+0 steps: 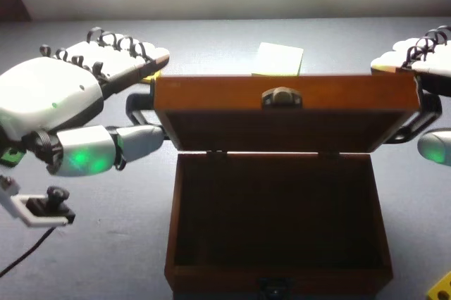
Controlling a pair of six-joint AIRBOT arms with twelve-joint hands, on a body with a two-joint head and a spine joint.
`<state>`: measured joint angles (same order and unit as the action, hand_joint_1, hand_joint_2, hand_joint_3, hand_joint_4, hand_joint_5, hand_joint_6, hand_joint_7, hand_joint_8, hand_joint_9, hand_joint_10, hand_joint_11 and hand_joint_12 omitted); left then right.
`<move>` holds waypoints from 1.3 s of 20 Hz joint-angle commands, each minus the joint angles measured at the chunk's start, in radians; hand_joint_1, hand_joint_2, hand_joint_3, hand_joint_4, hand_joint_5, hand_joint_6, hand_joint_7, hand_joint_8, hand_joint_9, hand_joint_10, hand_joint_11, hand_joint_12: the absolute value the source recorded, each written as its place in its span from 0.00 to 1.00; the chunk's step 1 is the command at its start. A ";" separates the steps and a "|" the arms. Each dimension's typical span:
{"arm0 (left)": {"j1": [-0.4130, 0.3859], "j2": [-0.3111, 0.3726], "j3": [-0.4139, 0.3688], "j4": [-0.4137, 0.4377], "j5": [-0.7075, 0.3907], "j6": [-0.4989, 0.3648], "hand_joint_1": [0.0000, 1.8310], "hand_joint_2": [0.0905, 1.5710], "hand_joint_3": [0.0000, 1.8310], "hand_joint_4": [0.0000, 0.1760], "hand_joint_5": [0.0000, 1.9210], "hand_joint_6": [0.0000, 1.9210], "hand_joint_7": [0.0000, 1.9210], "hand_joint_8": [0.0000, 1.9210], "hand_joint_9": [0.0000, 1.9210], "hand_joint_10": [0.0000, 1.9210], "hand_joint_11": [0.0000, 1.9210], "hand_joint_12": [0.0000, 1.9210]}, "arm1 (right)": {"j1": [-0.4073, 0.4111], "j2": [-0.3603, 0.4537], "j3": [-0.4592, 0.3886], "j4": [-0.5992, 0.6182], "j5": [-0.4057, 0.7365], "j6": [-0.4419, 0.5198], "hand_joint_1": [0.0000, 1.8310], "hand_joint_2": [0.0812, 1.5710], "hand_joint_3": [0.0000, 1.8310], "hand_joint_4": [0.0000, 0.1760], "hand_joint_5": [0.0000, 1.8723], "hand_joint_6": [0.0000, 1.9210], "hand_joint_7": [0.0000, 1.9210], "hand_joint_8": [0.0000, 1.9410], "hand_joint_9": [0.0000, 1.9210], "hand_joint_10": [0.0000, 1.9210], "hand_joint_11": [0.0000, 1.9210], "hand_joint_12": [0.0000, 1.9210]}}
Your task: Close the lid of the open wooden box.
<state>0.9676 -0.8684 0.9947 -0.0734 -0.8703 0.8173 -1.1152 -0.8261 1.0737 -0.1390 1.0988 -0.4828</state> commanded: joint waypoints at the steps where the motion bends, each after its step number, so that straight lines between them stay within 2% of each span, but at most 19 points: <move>1: 0.010 0.012 -0.009 -0.021 -0.159 -0.001 0.00 0.83 0.00 0.00 0.05 0.00 0.05 0.00 0.05 0.00 0.00 0.10 | 0.004 0.005 -0.005 0.032 0.139 0.006 0.08 0.84 0.00 0.00 0.11 0.00 0.10 0.00 0.07 0.00 0.08 0.00; 3: 0.051 0.022 -0.029 -0.044 -0.205 0.000 0.00 0.84 0.00 0.00 0.04 0.00 0.04 0.00 0.03 0.00 0.00 0.09 | 0.001 0.005 -0.011 0.024 0.143 0.009 0.08 0.84 0.00 0.00 0.10 0.00 0.09 0.00 0.07 0.00 0.09 0.00; 4: 0.069 0.024 -0.037 -0.054 -0.224 0.000 0.00 0.84 0.00 0.00 0.06 0.00 0.07 0.00 0.06 0.00 0.00 0.14 | 0.000 0.005 -0.014 0.020 0.143 0.010 0.08 0.84 0.00 0.00 0.10 0.00 0.09 0.00 0.06 0.00 0.08 0.00; 9: 0.104 0.024 -0.063 -0.058 -0.242 -0.001 0.00 0.85 0.00 0.00 0.07 0.00 0.11 0.00 0.14 0.00 0.00 0.27 | -0.009 0.005 -0.019 0.015 0.153 0.028 0.15 0.82 0.00 0.01 0.08 0.00 0.08 0.00 0.06 0.00 0.09 0.00; 10: 0.119 0.023 -0.069 -0.063 -0.251 -0.001 0.00 0.86 0.00 0.00 0.06 0.00 0.10 0.00 0.12 0.00 0.00 0.25 | -0.011 0.005 -0.019 0.014 0.158 0.035 0.20 0.80 0.00 0.11 0.06 0.00 0.06 0.00 0.05 0.00 0.07 0.00; 11: 0.138 0.022 -0.076 -0.074 -0.266 -0.001 0.00 0.85 0.00 0.00 0.06 0.00 0.10 0.00 0.11 0.00 0.00 0.22 | -0.014 0.005 -0.019 0.015 0.168 0.043 0.24 0.75 0.00 0.33 0.03 0.00 0.03 0.00 0.03 0.00 0.06 0.00; 12: 0.146 0.022 -0.079 -0.078 -0.271 -0.001 0.00 0.85 0.00 0.00 0.06 0.00 0.09 0.00 0.11 0.00 0.00 0.21 | -0.016 0.005 -0.020 0.015 0.173 0.048 0.27 0.74 0.00 0.50 0.00 0.00 0.01 0.00 0.01 0.00 0.03 0.00; 13: 0.154 0.021 -0.083 -0.080 -0.275 -0.001 0.00 0.86 0.00 0.00 0.05 0.00 0.08 0.00 0.10 0.00 0.00 0.21 | -0.018 0.008 -0.020 0.012 0.186 0.064 0.34 0.68 0.00 0.97 0.00 0.00 0.00 0.00 0.00 0.00 0.00 0.00; 16: 0.155 0.017 -0.082 -0.080 -0.266 -0.001 0.00 0.87 0.00 0.00 0.05 0.00 0.07 0.00 0.09 0.00 0.00 0.19 | -0.026 0.015 -0.018 -0.001 0.214 0.103 0.36 0.66 0.00 1.00 0.00 0.00 0.00 0.00 0.00 0.00 0.00 0.00; 19: 0.157 0.012 -0.081 -0.080 -0.256 -0.002 0.00 0.89 0.00 0.00 0.05 0.00 0.06 0.00 0.07 0.00 0.00 0.15 | -0.034 0.027 -0.028 -0.018 0.219 0.115 0.31 0.65 0.00 1.00 0.00 0.00 0.00 0.00 0.00 0.00 0.00 0.00; 22: 0.160 0.006 -0.079 -0.080 -0.250 -0.005 0.00 0.89 0.00 0.00 0.05 0.00 0.05 0.00 0.07 0.00 0.00 0.17 | -0.043 0.041 -0.041 -0.025 0.223 0.115 0.27 0.63 0.00 1.00 0.00 0.00 0.00 0.00 0.00 0.00 0.00 0.00; 26: 0.173 0.002 -0.082 -0.076 -0.245 -0.015 0.00 0.89 0.00 0.00 0.04 0.00 0.05 0.00 0.06 0.00 0.00 0.11 | -0.078 0.054 -0.053 -0.020 0.225 0.120 0.22 0.63 0.00 1.00 0.00 0.00 0.00 0.00 0.00 0.00 0.00 0.00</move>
<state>1.1492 -0.8646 0.9131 -0.1471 -0.9936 0.8124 -1.2049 -0.7723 1.0210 -0.1860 1.2087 -0.3717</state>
